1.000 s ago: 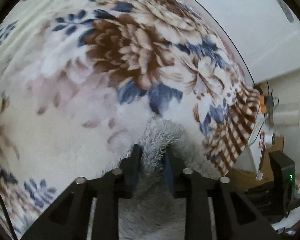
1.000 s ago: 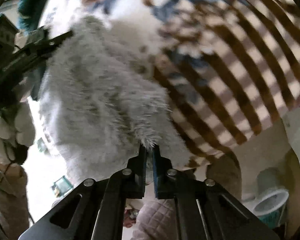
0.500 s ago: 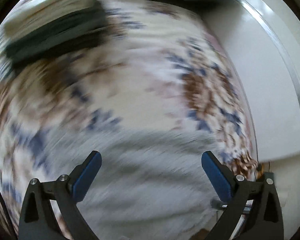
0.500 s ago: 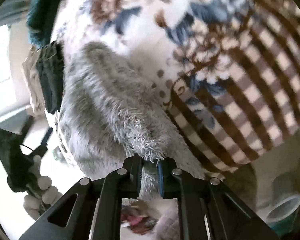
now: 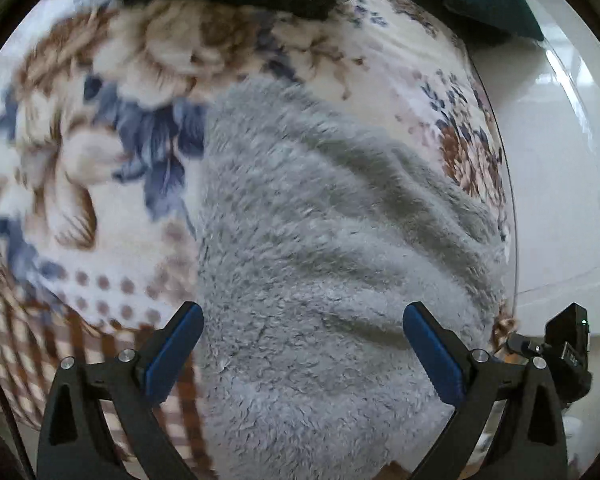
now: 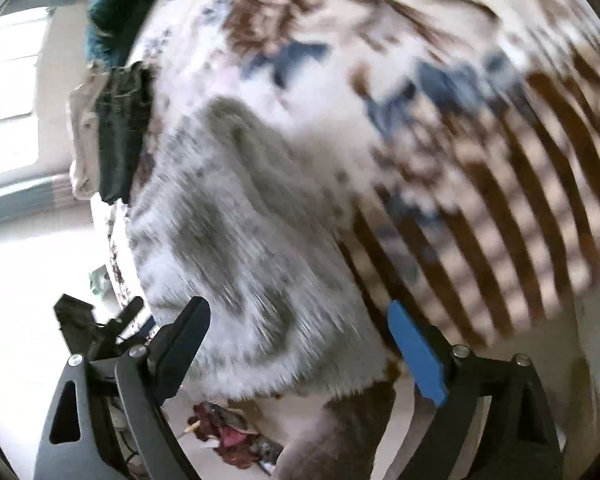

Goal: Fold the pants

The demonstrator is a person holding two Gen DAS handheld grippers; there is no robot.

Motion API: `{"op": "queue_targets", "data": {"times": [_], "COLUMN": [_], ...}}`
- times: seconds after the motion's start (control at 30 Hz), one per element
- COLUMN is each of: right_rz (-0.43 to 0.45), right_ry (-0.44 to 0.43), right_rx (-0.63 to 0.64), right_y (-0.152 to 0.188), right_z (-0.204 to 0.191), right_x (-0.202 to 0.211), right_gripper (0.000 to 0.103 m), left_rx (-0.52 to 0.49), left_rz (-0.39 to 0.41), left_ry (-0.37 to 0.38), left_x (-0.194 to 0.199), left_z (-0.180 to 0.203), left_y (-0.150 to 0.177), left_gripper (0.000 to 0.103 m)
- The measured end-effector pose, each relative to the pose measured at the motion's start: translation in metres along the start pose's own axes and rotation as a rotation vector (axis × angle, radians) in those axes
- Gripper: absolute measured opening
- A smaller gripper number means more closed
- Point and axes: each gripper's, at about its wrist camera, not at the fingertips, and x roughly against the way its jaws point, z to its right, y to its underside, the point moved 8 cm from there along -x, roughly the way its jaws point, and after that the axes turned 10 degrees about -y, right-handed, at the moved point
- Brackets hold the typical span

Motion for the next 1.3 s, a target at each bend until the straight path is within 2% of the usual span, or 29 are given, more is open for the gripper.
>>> {"op": "queue_targets", "data": {"times": [0.1, 0.17, 0.33, 0.4, 0.5, 0.53, 0.57, 0.6, 0.63, 0.7, 0.83, 1.03, 1.17, 1.3], "right_rz": [-0.044, -0.112, -0.25, -0.271, -0.287, -0.282, -0.274, -0.26, -0.255, -0.228, -0.194, -0.159, -0.132, -0.111], "right_ry": [-0.037, -0.09, -0.177, -0.206, -0.216, -0.21, -0.2, -0.196, -0.191, -0.179, -0.191, -0.236, -0.262, -0.279], "right_rx": [0.02, 0.023, -0.003, -0.01, 0.017, 0.029, 0.044, 0.058, 0.057, 0.062, 0.081, 0.138, 0.179, 0.241], "right_y": [-0.02, -0.031, -0.033, -0.034, -0.038, -0.039, -0.039, -0.039, -0.039, -0.04, -0.036, -0.029, -0.043, -0.074], "right_z": [0.001, 0.007, 0.024, 0.024, 0.02, 0.018, 0.014, 0.01, 0.007, 0.0, -0.023, -0.08, -0.139, -0.221], "right_x": [-0.023, -0.051, -0.1, -0.107, -0.113, -0.116, -0.117, -0.118, -0.117, -0.111, -0.096, -0.067, -0.051, -0.046], "right_gripper": [0.094, 0.094, 0.096, 0.097, 0.098, 0.095, 0.081, 0.07, 0.062, 0.054, 0.049, 0.048, 0.048, 0.048], "left_rx": [0.049, 0.078, 0.158, 0.199, 0.216, 0.209, 0.194, 0.175, 0.164, 0.143, 0.154, 0.086, 0.068, 0.058], "left_rz": [-0.014, -0.033, -0.103, -0.128, -0.12, -0.116, -0.098, -0.068, -0.06, -0.045, -0.034, 0.037, 0.111, 0.174], "left_ry": [0.073, 0.117, 0.215, 0.26, 0.303, 0.306, 0.315, 0.344, 0.353, 0.367, 0.4, 0.411, 0.439, 0.465], "left_x": [-0.011, -0.02, -0.048, -0.06, -0.065, -0.064, -0.061, -0.055, -0.052, -0.041, -0.016, 0.044, 0.094, 0.141], "left_z": [-0.004, -0.008, -0.023, -0.028, -0.027, -0.026, -0.023, -0.018, -0.017, -0.012, -0.005, 0.015, 0.019, 0.016], "left_y": [0.003, 0.004, 0.01, 0.013, 0.011, 0.01, 0.009, 0.007, 0.006, 0.005, 0.002, -0.017, -0.059, -0.123], "left_gripper": [0.102, 0.102, 0.102, 0.102, 0.102, 0.102, 0.093, 0.064, 0.056, 0.044, 0.041, 0.041, 0.041, 0.041]}}
